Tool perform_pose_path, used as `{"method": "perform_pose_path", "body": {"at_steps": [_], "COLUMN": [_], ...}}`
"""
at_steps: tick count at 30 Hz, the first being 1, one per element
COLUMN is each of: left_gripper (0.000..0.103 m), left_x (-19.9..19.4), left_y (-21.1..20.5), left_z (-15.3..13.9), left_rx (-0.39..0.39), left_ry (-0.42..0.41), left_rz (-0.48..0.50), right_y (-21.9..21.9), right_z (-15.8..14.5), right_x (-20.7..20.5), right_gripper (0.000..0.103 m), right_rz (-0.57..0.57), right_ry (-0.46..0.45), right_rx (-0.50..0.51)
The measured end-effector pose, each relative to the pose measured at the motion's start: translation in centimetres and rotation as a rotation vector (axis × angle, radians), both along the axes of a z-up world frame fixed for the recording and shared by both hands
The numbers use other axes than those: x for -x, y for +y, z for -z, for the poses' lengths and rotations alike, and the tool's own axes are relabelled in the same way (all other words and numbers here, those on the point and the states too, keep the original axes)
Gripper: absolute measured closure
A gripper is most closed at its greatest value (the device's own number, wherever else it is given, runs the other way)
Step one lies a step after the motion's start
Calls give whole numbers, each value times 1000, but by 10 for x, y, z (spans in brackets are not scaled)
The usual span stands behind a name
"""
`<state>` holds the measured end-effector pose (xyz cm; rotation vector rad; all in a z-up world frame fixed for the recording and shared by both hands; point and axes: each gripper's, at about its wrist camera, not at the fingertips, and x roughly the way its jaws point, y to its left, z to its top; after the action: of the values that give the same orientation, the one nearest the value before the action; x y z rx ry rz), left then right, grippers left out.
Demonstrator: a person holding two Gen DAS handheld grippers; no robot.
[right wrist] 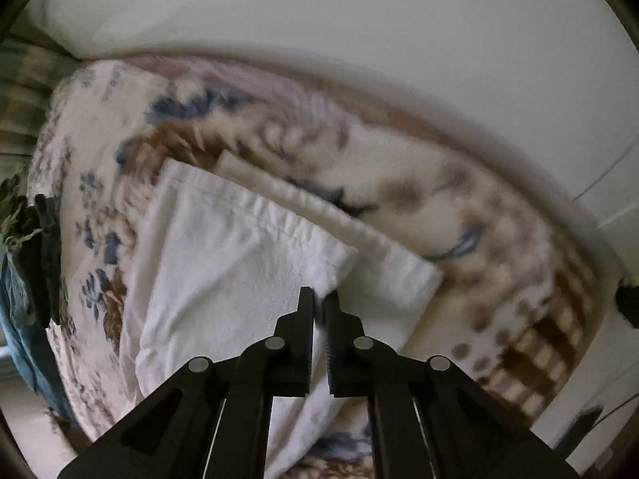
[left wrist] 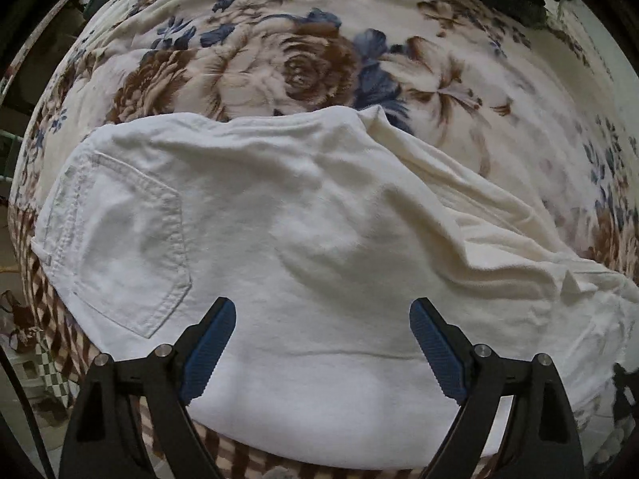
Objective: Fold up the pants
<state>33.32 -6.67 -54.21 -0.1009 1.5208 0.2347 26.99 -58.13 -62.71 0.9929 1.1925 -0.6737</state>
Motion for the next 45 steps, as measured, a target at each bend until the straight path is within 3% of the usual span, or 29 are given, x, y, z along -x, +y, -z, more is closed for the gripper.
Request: {"method": "perform_pose_path", "body": {"at_steps": [4,9,12,15,18,20,22,25,26,29,32,35,37,38,40,45], "left_gripper": [14,14,14,14,14,14,14,14,14,14,14,14,14,14,14,14], "left_x": [2,10,17,19,14,8,-2,-13,-16,-18,-21,-22,-22,-22,-22,-22], "left_y": [-2,8,15,16,24,31,38,46,49,46,53,61,64,65,66,70], "left_z": [-1,6,0,-12,-34,-50,-60,-61,-60,-50,-38,-21,-11,-7,-3,5], "left_rx": [-31,-44,-50,-51,-78,-89,-80,-75,-74,-57,-16,26,42,47,49,29], "left_ry": [9,27,18,2,-49,-93,-114,-114,-114,-101,-76,-36,-8,2,17,35], "left_rz": [7,-20,-22,-13,-8,-5,0,12,17,26,15,-7,-11,-11,-4,24], "right_y": [2,-6,-9,-5,24,68,112,200,220,291,336,358,363,362,359,322], "right_z": [-36,-7,14,-9,-52,-72,-76,-65,-59,-34,-6,20,29,31,29,11], "right_x": [27,59,57,44,12,-31,-72,-153,-168,-212,-225,-221,-217,-215,-213,-221], "right_gripper": [100,100,97,94,89,69,63,61,61,61,61,61,66,83,90,92], "right_rz": [36,94,69,-21,-205,-426,-623,-1010,-1089,-1410,-1647,-1793,-1828,-1832,-1815,-1515], "right_ry": [-41,41,73,134,118,75,19,-7,-9,55,179,295,318,313,287,195], "right_rx": [69,-4,-114,-92,0,-10,-56,-97,-105,-79,-63,-63,-55,-52,-22,-74]}}
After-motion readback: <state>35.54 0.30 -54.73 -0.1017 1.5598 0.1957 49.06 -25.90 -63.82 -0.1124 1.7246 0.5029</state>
